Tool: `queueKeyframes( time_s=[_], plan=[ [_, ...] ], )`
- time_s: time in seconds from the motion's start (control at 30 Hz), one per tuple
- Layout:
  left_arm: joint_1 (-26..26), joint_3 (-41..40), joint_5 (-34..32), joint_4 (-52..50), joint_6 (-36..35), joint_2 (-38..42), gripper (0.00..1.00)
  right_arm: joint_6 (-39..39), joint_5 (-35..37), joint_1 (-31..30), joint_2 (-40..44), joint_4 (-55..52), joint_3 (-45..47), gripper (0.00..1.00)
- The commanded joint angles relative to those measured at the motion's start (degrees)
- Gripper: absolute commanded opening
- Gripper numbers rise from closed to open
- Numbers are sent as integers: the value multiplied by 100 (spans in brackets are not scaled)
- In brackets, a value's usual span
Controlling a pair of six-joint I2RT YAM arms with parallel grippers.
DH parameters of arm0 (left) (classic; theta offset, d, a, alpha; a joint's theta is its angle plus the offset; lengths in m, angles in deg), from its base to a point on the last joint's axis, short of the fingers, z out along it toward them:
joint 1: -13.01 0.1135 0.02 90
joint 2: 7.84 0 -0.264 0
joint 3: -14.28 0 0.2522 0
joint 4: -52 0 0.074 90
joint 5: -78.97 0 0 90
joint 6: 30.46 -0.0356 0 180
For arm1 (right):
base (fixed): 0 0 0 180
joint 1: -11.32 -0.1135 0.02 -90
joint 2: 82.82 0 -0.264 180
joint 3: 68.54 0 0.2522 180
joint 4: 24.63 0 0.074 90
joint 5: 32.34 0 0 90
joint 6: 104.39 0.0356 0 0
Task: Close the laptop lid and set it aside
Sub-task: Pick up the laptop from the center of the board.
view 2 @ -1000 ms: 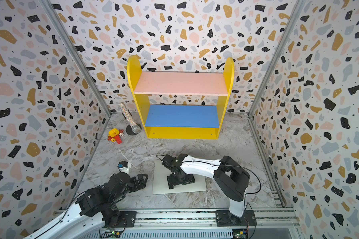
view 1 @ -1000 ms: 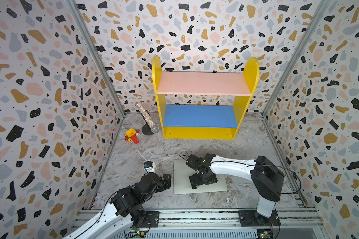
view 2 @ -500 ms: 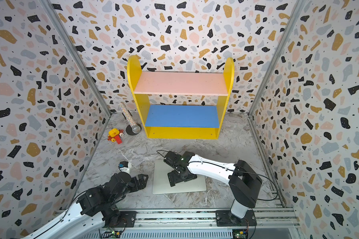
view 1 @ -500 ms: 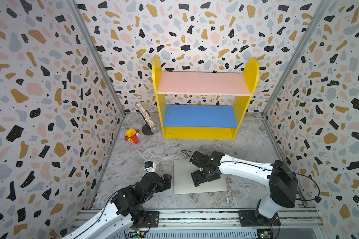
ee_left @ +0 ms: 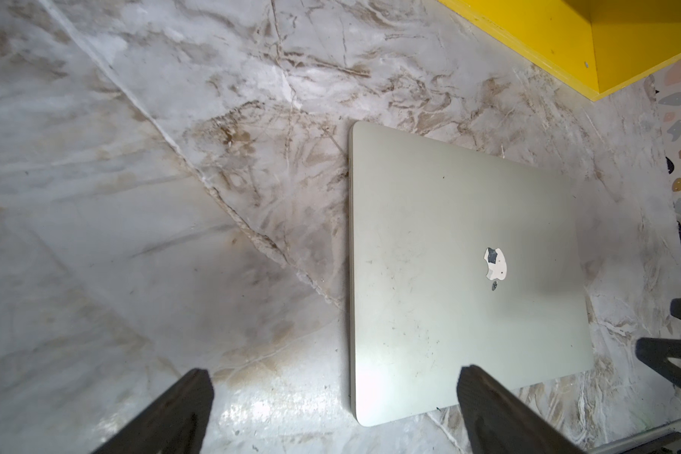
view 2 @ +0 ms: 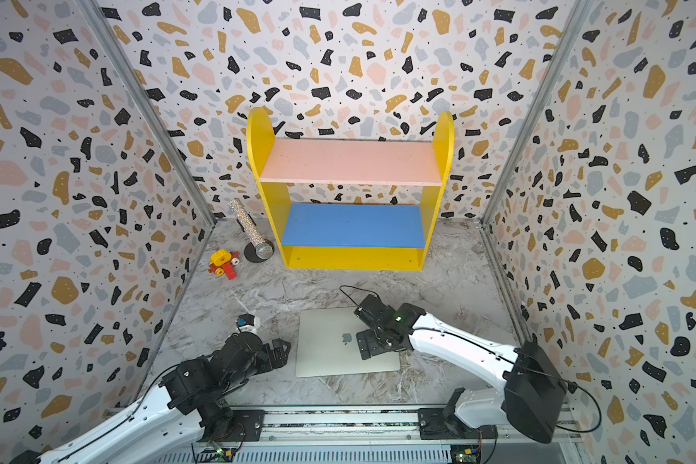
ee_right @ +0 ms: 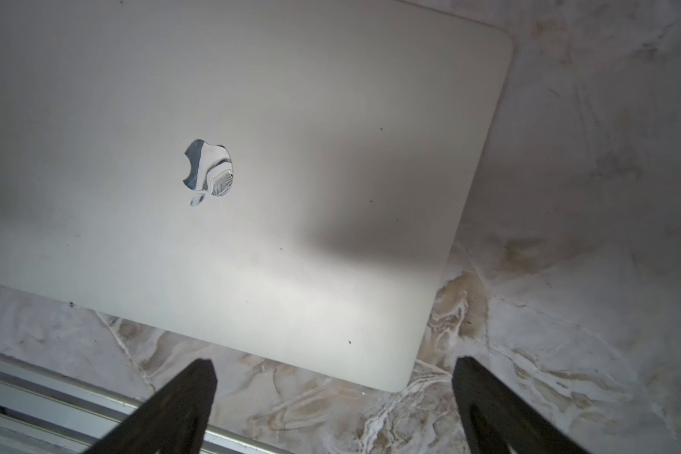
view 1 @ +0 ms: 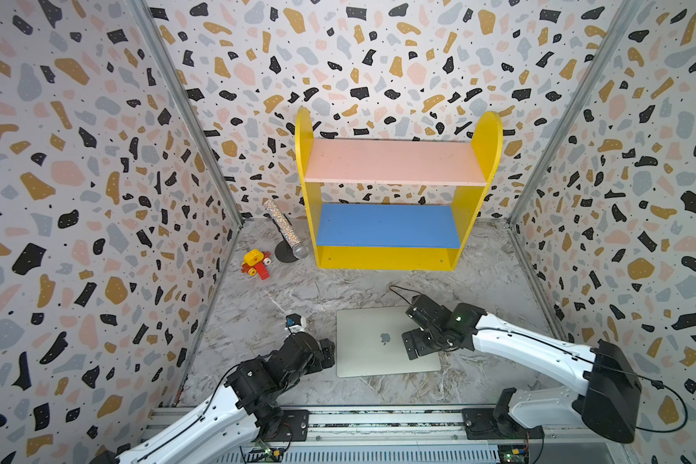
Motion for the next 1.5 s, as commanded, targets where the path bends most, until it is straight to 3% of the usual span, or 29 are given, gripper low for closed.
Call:
queueKeyframes(
  time_s=[0.0, 0.5, 0.8, 0.97, 1.23, 1.47],
  plan=[
    [-22, -161, 145, 299, 216, -44, 100, -7, 421, 157, 644, 416, 441, 99],
    [0, -206, 1178, 1080, -3, -1449, 98, 402, -643, 1400, 1911, 1126, 1910, 99],
    [201, -476, 1923, 1967, -99, -1938, 95, 467, -1457, 2016, 1895, 1397, 2349, 95],
    [408, -649, 2140, 2222, -101, -2041, 94, 544, -2227, 2454, 1856, 1832, 2652, 99],
    [684, -863, 2403, 2543, -80, -2069, 85, 670, -3508, 3213, 1512, 2795, 3150, 95],
    [969, -1086, 2844, 3093, -112, -2177, 74, 699, -4183, 3525, 1243, 3497, 3448, 88]
  ],
)
